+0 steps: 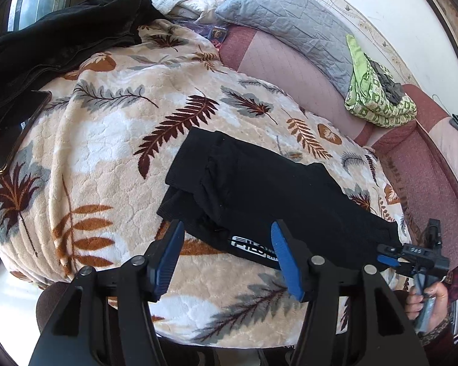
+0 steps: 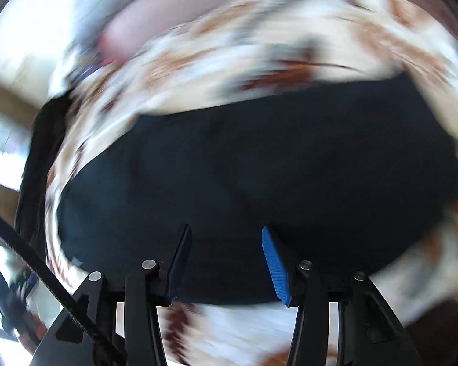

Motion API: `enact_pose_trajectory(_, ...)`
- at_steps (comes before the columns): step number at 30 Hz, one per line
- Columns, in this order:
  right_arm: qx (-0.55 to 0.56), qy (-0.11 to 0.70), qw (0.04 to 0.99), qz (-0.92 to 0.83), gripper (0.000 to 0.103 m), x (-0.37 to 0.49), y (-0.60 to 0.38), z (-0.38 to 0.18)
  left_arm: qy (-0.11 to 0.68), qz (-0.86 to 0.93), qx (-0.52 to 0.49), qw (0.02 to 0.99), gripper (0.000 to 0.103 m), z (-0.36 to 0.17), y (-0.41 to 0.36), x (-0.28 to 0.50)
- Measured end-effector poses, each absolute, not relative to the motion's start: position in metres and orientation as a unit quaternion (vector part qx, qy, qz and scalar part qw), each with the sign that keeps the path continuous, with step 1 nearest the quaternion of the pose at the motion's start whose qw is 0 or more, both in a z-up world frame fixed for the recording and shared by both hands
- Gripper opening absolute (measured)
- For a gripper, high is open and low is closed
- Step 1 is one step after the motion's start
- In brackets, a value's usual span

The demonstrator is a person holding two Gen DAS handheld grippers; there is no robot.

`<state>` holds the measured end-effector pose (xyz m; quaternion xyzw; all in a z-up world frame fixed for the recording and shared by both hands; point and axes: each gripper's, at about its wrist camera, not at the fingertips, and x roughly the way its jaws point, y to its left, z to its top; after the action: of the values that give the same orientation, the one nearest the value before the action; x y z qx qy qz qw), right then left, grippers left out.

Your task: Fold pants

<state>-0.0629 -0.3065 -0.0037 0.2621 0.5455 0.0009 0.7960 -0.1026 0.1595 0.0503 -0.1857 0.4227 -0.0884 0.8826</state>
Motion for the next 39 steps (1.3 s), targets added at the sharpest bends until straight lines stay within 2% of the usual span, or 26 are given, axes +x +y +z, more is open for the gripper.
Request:
enact_pose_trajectory(3,0.301,0.523,0.796,-0.043,0.055,-0.089,-0.35,0.014,0.426,-0.093,-0.176,0.883,0.059,0.052,0.15,-0.102)
enact_pose_trajectory(4,0.297,0.508,0.806,-0.056,0.058,-0.097,-0.361,0.025,0.427,-0.095,-0.173,0.882,0.059,0.052,0.147,-0.101)
enact_pose_trajectory(9,0.266,0.479,0.828,-0.118,0.058,-0.107,-0.399,0.049,0.435,-0.111,-0.157,0.879,0.059,0.055,0.126,-0.095)
enact_pose_trajectory(11,0.259,0.484,0.827,-0.12,0.049,-0.098,-0.405,0.046,0.435,-0.117,-0.149,0.88,0.059,0.058,0.117,-0.095)
enact_pose_trajectory(12,0.257,0.486,0.827,-0.115,0.034,-0.094,-0.407,0.043,0.435,-0.12,-0.144,0.881,0.059,0.06,0.112,-0.096)
enact_pose_trajectory(13,0.259,0.489,0.827,-0.1,0.029,-0.088,-0.406,0.039,0.436,-0.122,-0.14,0.881,0.059,0.061,0.108,-0.097)
enact_pose_trajectory(16,0.219,0.539,0.807,-0.105,0.029,-0.069,-0.412,0.014,0.442,-0.124,-0.125,0.88,0.059,0.063,0.098,-0.098)
enact_pose_trajectory(19,0.21,0.559,0.795,-0.109,0.031,-0.069,-0.422,-0.001,0.45,-0.124,-0.113,0.877,0.059,0.061,0.092,-0.097)
enact_pose_trajectory(20,0.209,0.56,0.794,-0.112,0.033,-0.07,-0.423,0.003,0.452,-0.124,-0.109,0.877,0.059,0.062,0.09,-0.096)
enact_pose_trajectory(21,0.199,0.558,0.795,-0.131,0.041,-0.071,-0.423,0.011,0.453,-0.125,-0.106,0.876,0.059,0.061,0.088,-0.095)
enact_pose_trajectory(22,0.184,0.545,0.804,-0.151,0.043,-0.074,-0.421,0.021,0.453,-0.125,-0.104,0.876,0.059,0.061,0.086,-0.094)
enact_pose_trajectory(25,0.163,0.498,0.839,-0.149,0.042,-0.077,-0.414,0.049,0.459,-0.134,-0.1,0.872,0.059,0.059,0.074,-0.089)
enact_pose_trajectory(28,0.209,0.455,0.862,-0.075,0.043,-0.066,-0.404,0.062,0.459,-0.146,-0.093,0.872,0.059,0.062,0.06,-0.09)
enact_pose_trajectory(31,0.268,0.451,0.851,-0.016,0.043,-0.042,-0.4,0.044,0.454,-0.157,-0.073,0.874,0.059,0.068,0.046,-0.096)
enact_pose_trajectory(34,0.308,0.477,0.822,-0.033,0.042,-0.02,-0.415,0.007,0.45,-0.157,-0.047,0.878,0.062,0.072,0.039,-0.102)
enact_pose_trajectory(35,0.323,0.482,0.813,-0.052,0.041,-0.018,-0.427,-0.004,0.448,-0.156,-0.039,0.879,0.065,0.074,0.039,-0.104)
enact_pose_trajectory(36,0.341,0.472,0.81,-0.062,0.034,-0.02,-0.436,-0.009,0.446,-0.155,-0.036,0.881,0.068,0.074,0.039,-0.105)
enact_pose_trajectory(37,0.353,0.463,0.81,-0.067,0.035,-0.024,-0.441,-0.008,0.443,-0.156,-0.032,0.882,0.069,0.074,0.039,-0.106)
enact_pose_trajectory(38,0.355,0.456,0.812,-0.083,0.038,-0.03,-0.445,-0.004,0.442,-0.156,-0.028,0.883,0.071,0.072,0.04,-0.105)
enact_pose_trajectory(39,0.342,0.455,0.815,-0.108,0.056,-0.036,-0.447,0.001,0.446,-0.156,-0.024,0.881,0.071,0.069,0.039,-0.102)
